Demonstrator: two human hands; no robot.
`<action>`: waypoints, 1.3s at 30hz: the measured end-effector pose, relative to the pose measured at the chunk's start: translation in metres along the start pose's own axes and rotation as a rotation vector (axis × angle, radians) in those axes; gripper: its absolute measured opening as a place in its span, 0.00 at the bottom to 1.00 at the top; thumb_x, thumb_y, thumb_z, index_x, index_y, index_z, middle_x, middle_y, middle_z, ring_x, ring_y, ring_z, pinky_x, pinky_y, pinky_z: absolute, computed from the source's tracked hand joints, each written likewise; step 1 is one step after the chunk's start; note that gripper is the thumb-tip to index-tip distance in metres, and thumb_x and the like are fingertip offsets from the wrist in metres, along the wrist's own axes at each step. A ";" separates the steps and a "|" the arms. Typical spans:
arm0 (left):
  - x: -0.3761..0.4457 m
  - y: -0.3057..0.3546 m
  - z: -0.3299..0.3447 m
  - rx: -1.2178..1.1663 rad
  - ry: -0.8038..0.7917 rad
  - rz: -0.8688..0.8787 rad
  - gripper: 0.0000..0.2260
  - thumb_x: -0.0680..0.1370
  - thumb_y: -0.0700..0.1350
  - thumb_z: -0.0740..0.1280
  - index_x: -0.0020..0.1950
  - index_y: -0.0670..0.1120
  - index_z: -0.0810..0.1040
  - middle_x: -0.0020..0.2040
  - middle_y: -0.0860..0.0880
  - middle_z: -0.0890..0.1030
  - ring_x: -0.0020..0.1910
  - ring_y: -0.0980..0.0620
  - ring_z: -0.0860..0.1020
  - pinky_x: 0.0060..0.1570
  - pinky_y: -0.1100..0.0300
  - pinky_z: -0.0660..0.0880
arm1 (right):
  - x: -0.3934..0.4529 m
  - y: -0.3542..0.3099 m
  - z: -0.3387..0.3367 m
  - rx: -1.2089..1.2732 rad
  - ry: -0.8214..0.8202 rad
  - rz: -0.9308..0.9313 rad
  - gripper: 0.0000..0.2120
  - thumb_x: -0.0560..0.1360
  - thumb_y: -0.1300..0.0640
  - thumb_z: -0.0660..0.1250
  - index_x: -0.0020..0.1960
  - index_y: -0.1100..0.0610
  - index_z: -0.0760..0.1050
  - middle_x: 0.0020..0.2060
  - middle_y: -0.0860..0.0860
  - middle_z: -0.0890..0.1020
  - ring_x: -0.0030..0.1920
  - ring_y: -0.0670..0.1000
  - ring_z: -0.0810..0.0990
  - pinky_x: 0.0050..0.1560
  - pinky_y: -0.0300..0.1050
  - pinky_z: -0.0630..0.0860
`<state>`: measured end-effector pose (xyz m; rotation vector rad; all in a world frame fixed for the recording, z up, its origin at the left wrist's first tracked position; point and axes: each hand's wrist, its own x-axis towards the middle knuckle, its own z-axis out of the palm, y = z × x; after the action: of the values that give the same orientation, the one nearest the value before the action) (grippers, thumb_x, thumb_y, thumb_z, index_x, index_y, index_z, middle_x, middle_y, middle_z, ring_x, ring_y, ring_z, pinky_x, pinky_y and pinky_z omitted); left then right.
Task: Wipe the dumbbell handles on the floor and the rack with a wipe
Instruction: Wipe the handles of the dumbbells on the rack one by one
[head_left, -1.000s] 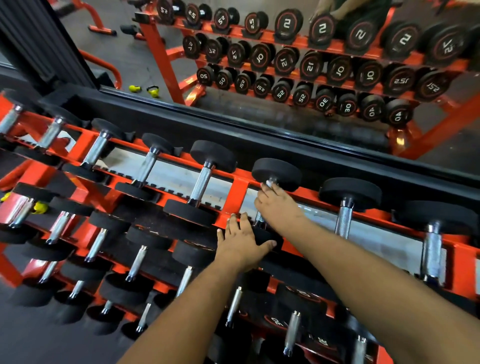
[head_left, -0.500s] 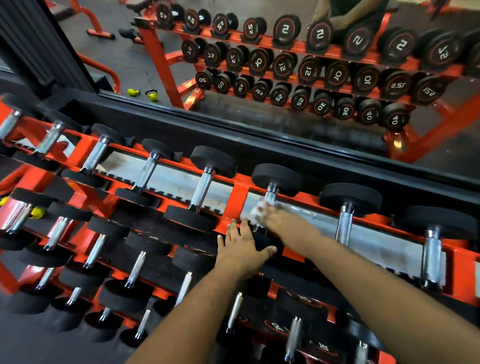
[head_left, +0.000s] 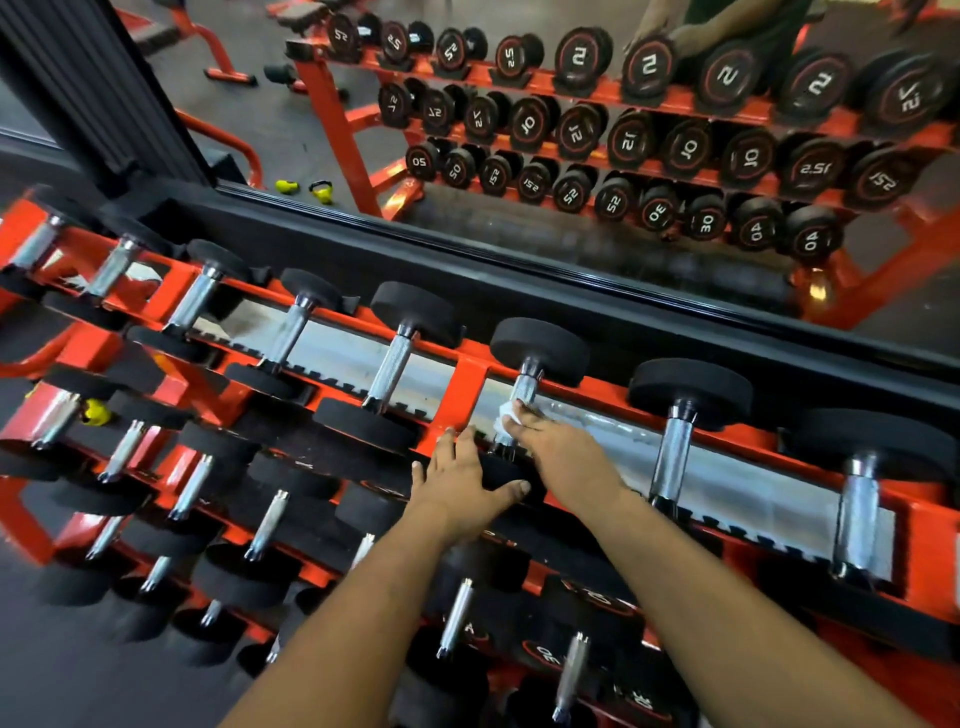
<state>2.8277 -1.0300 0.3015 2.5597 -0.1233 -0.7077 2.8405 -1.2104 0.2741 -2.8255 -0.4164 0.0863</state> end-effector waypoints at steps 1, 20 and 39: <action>0.000 0.000 0.000 -0.007 0.004 0.003 0.49 0.75 0.71 0.64 0.83 0.50 0.42 0.84 0.45 0.43 0.83 0.46 0.46 0.79 0.40 0.41 | -0.002 0.002 0.002 0.022 0.032 0.027 0.29 0.80 0.64 0.59 0.79 0.47 0.62 0.79 0.46 0.62 0.77 0.49 0.64 0.72 0.48 0.68; 0.000 -0.004 0.007 0.014 0.054 0.049 0.50 0.75 0.72 0.62 0.83 0.47 0.41 0.83 0.40 0.42 0.82 0.42 0.44 0.78 0.38 0.41 | 0.053 -0.014 -0.003 1.423 0.196 0.915 0.11 0.82 0.57 0.65 0.61 0.59 0.79 0.56 0.58 0.84 0.55 0.59 0.83 0.54 0.58 0.82; -0.009 0.002 0.021 -0.055 0.166 0.036 0.48 0.76 0.69 0.64 0.83 0.49 0.41 0.84 0.42 0.43 0.83 0.44 0.44 0.79 0.40 0.42 | -0.010 0.004 -0.036 -0.396 -0.309 -0.290 0.23 0.81 0.63 0.56 0.74 0.51 0.71 0.76 0.46 0.68 0.77 0.49 0.63 0.76 0.52 0.59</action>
<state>2.8092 -1.0386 0.2910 2.5440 -0.0931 -0.4767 2.8360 -1.2269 0.3075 -3.1008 -1.0080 0.4264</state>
